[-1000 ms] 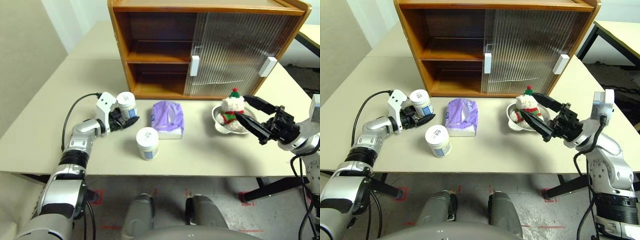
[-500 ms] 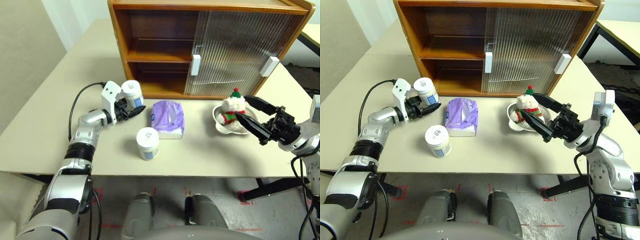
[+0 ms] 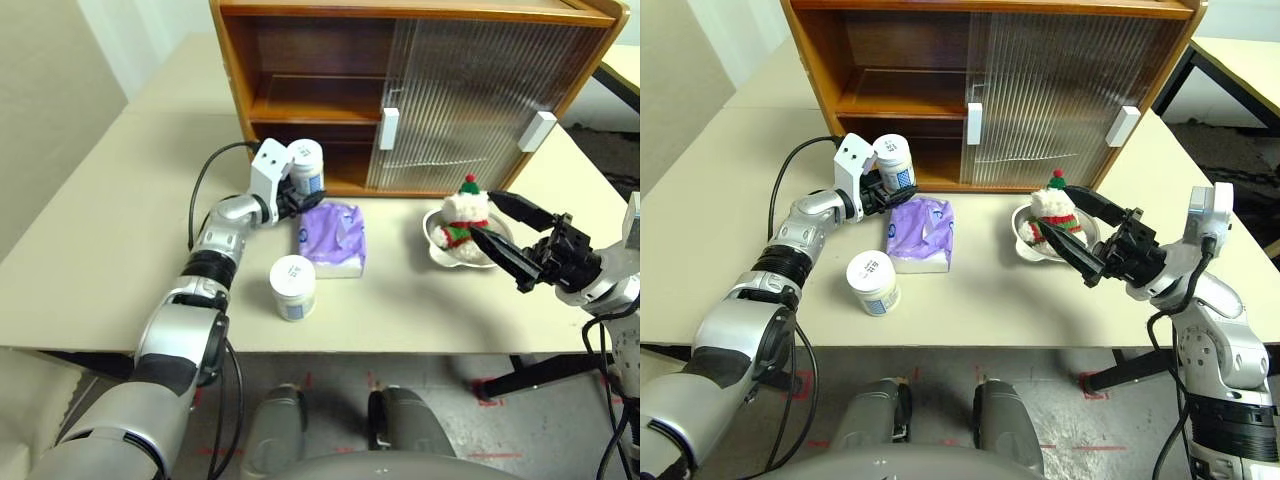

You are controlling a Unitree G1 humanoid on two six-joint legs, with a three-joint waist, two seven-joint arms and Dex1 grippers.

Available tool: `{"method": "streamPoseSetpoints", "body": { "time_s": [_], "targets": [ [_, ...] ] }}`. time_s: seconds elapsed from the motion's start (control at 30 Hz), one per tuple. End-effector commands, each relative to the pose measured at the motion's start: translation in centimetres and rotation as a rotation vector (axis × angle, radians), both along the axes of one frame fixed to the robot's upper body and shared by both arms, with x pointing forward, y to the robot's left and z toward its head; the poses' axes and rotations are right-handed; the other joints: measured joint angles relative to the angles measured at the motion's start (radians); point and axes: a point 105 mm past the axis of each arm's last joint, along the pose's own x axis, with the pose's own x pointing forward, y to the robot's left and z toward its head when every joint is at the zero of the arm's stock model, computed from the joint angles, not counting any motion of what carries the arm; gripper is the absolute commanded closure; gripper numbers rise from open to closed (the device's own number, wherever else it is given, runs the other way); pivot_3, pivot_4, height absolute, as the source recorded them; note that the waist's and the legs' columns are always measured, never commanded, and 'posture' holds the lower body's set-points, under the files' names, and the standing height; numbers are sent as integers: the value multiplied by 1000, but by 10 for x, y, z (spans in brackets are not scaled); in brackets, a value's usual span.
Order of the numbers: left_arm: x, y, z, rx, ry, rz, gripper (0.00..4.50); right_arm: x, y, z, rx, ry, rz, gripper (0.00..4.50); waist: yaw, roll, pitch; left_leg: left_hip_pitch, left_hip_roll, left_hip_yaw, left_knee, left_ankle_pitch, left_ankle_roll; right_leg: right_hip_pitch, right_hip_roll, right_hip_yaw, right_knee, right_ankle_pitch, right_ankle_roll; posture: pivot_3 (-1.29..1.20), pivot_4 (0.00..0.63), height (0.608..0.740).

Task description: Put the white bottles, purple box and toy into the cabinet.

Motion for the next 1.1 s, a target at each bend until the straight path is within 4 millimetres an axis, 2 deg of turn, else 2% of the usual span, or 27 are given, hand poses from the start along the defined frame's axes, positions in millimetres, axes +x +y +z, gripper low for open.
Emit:
{"method": "streamPoseSetpoints", "body": {
  "time_s": [0.03, 0.37, 1.1],
  "targets": [
    [9, 0, 11, 21, -50, 44, 1357, -4, -1, 4, -5, -7, -2, 0, -6, 0, 1, 0, 0, 0, 0, 0, 0, 0, 0, 0, 0, 1, 2, -40, 60, 740],
    [24, 2, 23, 55, -93, 172, 1357, -6, 8, 5, 1, 4, 22, 0, -9, -5, 11, 0, 0, -1, 0, 0, 0, 0, -1, 0, 0, 1, 2, -44, 76, 740],
    [35, -10, 35, 36, -101, 286, 1357, -13, 26, 15, 53, -18, -26, 0, -10, -8, 52, -1, 1, 0, -1, 0, 0, 0, -1, -1, -1, 0, 4, -88, 138, 740]
  ]
}}
